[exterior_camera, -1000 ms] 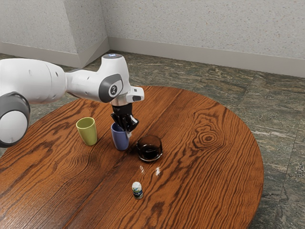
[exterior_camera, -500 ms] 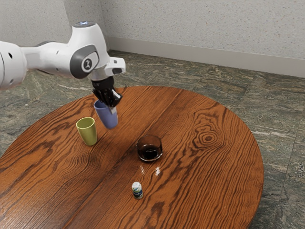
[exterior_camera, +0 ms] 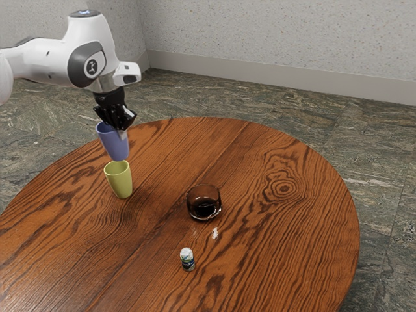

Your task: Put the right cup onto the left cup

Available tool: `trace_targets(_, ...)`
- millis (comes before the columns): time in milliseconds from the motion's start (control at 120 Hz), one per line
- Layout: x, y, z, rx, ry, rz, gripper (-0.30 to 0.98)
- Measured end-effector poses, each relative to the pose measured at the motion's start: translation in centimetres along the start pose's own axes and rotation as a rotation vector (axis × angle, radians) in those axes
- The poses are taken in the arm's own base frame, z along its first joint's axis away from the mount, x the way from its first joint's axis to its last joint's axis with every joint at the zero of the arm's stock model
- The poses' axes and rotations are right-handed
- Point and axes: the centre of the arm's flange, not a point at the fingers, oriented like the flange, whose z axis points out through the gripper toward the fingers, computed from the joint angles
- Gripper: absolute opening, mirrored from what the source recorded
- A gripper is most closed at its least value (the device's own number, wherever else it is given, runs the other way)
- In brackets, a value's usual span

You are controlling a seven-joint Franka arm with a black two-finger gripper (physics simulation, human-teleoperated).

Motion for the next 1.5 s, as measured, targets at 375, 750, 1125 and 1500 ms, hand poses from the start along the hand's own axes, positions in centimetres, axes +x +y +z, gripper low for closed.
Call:
trace_targets(375, 0.2, -3.3, 2.8, 0.022, -0.042, -0.047, -0.08)
trace_targets(750, 1.6, -3.8, 6.2, 0.032, -0.074, -0.051, -0.09)
trace_targets(1125, 3.2, -3.7, 8.0, 0.038, -0.068, -0.050, -0.09)
trace_targets(1500, 3.2, -3.4, 11.5, 0.033, -0.115, -0.054, 0.11)
